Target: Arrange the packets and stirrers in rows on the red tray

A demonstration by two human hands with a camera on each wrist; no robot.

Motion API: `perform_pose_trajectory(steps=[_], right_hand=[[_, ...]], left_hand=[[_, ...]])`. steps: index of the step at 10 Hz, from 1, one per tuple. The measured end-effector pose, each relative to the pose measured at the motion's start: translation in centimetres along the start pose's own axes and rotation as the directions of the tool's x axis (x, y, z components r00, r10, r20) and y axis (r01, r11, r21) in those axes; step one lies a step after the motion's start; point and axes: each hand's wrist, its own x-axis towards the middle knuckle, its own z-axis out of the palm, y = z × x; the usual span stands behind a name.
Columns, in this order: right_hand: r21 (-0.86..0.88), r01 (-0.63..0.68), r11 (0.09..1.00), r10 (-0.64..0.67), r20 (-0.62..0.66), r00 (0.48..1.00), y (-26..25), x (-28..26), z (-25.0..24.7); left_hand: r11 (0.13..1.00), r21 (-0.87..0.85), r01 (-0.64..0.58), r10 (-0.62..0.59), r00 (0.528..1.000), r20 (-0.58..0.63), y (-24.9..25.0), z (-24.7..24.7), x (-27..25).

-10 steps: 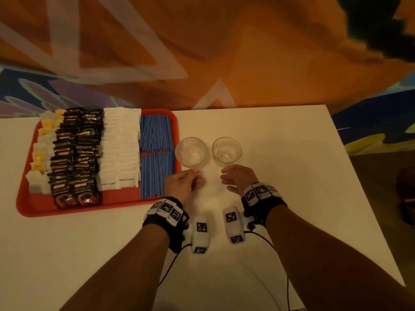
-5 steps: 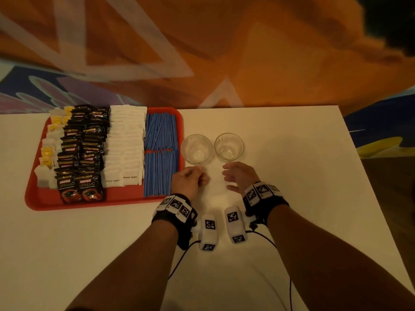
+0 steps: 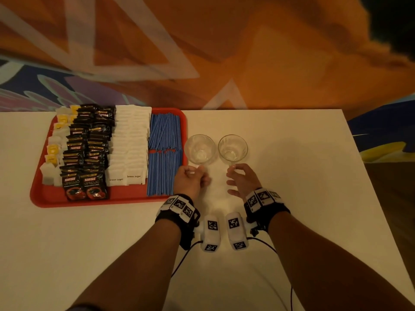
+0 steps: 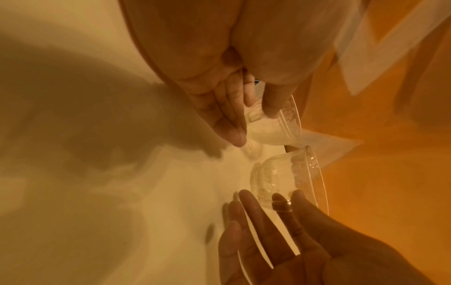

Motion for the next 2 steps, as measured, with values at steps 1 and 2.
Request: perform_pose_trajectory(steps=[1,2], right_hand=[[-0.009,-0.035,0.999,0.035,-0.026,0.999,0.43,0.1,-0.18],[-0.043,-0.09,0.995,0.086,-0.087,0.993,1.18,0.0,-0.49]], left_hand=[[0.999,-0.037,0.03,-0.03,1.0,0.009,-0.17,-0.35,-0.31],[0.995,-0.048,0.083,-0.083,0.997,0.003,-0.06,-0.77,-1.09]])
